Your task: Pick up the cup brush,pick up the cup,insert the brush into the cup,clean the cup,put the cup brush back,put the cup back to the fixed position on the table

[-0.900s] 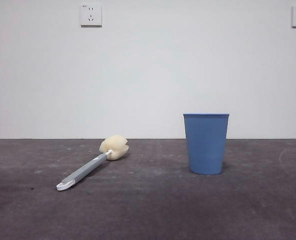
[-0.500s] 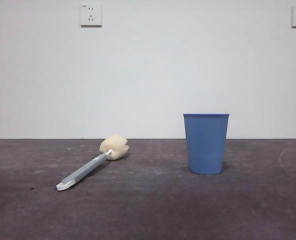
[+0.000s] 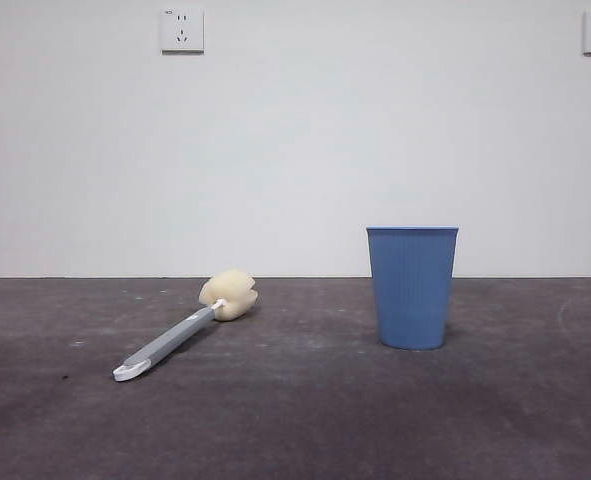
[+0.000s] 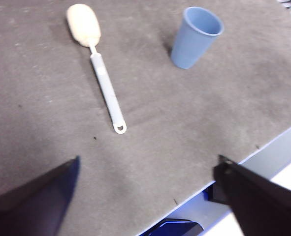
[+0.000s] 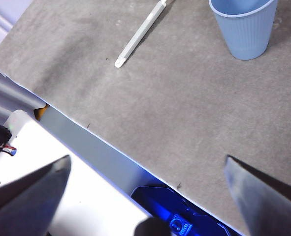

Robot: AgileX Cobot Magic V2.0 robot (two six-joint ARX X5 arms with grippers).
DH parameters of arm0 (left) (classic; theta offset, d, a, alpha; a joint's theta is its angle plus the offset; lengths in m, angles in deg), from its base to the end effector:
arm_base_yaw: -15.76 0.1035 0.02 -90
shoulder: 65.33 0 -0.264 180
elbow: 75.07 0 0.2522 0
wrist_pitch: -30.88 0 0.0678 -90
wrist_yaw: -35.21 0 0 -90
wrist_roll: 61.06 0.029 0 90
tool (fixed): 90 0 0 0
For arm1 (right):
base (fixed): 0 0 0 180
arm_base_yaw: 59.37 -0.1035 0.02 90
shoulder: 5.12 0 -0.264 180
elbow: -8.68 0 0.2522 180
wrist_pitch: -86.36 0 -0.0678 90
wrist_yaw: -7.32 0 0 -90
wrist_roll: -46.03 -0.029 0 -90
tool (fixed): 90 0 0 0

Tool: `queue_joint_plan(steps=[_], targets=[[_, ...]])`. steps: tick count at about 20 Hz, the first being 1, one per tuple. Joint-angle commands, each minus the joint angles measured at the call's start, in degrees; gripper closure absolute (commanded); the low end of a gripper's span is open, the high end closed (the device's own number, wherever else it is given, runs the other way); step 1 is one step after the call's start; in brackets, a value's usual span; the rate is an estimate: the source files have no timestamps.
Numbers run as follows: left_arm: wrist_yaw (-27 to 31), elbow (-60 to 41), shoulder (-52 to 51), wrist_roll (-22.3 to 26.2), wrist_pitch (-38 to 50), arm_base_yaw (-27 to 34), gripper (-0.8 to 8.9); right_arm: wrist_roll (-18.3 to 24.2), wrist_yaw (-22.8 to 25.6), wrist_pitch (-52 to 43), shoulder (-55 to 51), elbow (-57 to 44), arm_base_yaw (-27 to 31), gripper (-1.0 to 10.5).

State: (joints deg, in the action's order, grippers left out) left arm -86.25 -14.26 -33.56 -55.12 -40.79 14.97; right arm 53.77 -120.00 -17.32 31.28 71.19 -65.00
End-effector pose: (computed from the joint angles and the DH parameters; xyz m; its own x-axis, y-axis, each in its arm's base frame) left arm 0.0839 -0.0163 0.3022 0.6203 -0.5305 -0.5777 0.4637 0.8421 -0.2754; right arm 0.0900 0.0265 0.3013 0.4470 0.6533 -0.6111 -0.5629 0.7363 0.3754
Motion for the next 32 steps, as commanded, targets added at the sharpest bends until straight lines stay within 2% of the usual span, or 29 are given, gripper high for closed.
queue_joint_plan(steps=[1,7,14,16,19,23,28,29,32], targets=[[0.4,0.2,3.5,-0.4,1.7,-0.2,2.30,-0.4,0.2,-0.6,0.0,0.3,-0.1,3.5],[5.5,0.2,13.3,-3.5,8.4,-4.9,2.31,-0.4,0.2,-0.7,0.6,0.3,-0.1,3.5],[25.4,0.3,34.0,-12.3,27.6,-21.7,2.35,-0.4,0.2,-0.7,2.4,0.3,-0.1,3.5],[29.0,0.3,40.2,-14.0,32.4,-24.8,2.35,-0.4,0.2,-0.7,2.8,0.3,-0.1,3.5],[30.7,0.4,49.4,-16.7,39.2,-27.4,2.52,-0.4,0.2,-0.8,3.3,0.3,-0.1,3.5],[31.8,3.5,59.0,-18.1,41.2,-28.7,2.52,-0.4,0.2,-0.8,3.7,0.3,-0.1,3.5],[36.0,5.4,63.0,-19.5,41.6,-29.8,2.60,-0.5,0.2,-0.8,3.7,0.3,-0.1,3.5],[36.5,5.4,63.4,-19.5,41.6,-29.9,3.12,-0.5,0.2,-0.8,3.7,0.3,-0.1,3.5],[36.3,5.4,65.3,-19.9,41.4,-30.0,3.21,-0.7,0.2,-0.8,3.7,0.3,-0.1,3.5]])
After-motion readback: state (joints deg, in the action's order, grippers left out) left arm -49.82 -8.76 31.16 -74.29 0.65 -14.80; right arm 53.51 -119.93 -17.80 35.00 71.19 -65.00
